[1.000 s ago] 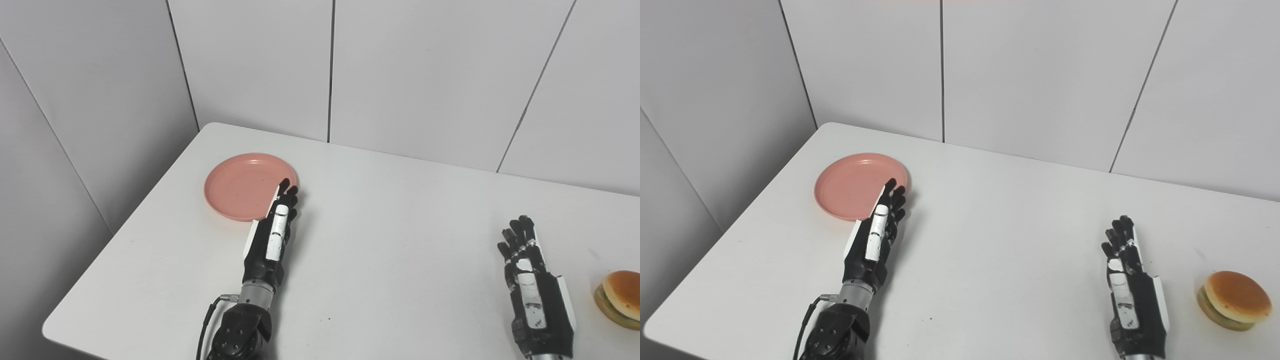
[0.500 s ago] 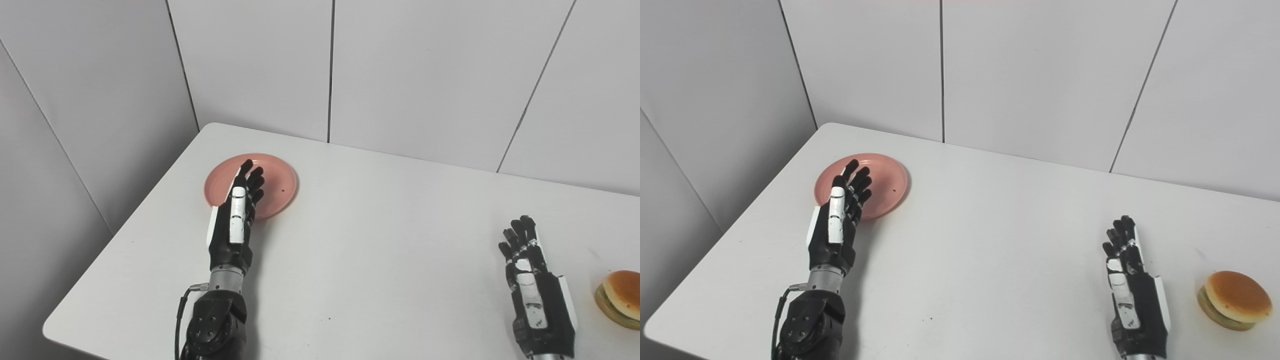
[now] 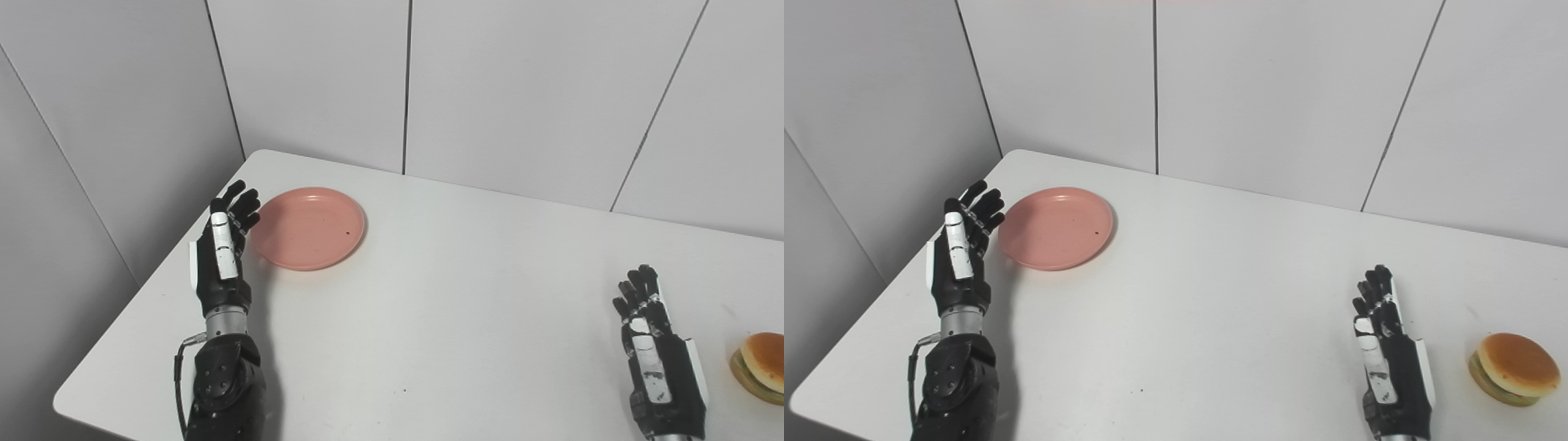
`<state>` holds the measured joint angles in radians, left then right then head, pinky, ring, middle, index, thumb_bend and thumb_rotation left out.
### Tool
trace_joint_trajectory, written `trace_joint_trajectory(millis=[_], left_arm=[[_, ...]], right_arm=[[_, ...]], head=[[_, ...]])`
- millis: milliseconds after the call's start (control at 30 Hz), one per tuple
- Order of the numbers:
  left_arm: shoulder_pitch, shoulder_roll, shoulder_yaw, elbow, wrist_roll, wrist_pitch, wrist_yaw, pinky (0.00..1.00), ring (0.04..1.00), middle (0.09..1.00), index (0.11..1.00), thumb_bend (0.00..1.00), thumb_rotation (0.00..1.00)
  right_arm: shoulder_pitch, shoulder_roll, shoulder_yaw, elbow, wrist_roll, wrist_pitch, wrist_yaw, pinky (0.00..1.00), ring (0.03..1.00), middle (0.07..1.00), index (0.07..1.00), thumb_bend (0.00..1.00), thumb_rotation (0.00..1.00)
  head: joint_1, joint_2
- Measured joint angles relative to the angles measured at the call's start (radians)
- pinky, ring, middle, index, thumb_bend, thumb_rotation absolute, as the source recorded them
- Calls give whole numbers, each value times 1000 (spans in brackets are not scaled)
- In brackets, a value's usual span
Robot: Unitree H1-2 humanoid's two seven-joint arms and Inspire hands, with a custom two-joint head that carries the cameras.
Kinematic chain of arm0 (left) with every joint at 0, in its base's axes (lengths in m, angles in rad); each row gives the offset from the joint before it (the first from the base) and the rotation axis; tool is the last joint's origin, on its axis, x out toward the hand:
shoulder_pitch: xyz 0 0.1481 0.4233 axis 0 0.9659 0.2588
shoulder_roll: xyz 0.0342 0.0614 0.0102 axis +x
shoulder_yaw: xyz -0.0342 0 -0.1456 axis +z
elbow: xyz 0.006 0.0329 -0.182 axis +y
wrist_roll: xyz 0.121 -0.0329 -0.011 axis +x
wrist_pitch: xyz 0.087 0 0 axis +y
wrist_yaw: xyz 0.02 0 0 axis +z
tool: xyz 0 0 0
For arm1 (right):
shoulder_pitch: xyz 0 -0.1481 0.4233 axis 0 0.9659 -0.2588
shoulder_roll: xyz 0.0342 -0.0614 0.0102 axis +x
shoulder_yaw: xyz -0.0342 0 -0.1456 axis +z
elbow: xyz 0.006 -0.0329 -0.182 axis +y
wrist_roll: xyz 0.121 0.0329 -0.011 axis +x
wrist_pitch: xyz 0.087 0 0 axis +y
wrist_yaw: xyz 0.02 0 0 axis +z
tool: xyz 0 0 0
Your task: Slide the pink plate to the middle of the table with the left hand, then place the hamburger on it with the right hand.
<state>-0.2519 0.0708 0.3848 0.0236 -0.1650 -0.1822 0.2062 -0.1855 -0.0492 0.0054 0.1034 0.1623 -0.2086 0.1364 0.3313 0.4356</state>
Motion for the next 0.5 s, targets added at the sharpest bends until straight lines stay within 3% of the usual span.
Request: trace_joint_trajectory(millis=[133, 500], left_arm=[[-21, 17, 20, 14, 16, -27, 30, 802, 785, 771, 761, 684, 1000], [-86, 72, 83, 192, -17, -82, 70, 772, 768, 763, 762, 702, 1000]], right_arm=[[0, 0, -2, 0, -4, 0, -1, 1000, 1000, 1000, 1000, 485, 773], [1, 0, -5, -2, 4, 0, -1, 1000, 1000, 1000, 1000, 485, 753]], head=[[-6, 0], [-12, 3]])
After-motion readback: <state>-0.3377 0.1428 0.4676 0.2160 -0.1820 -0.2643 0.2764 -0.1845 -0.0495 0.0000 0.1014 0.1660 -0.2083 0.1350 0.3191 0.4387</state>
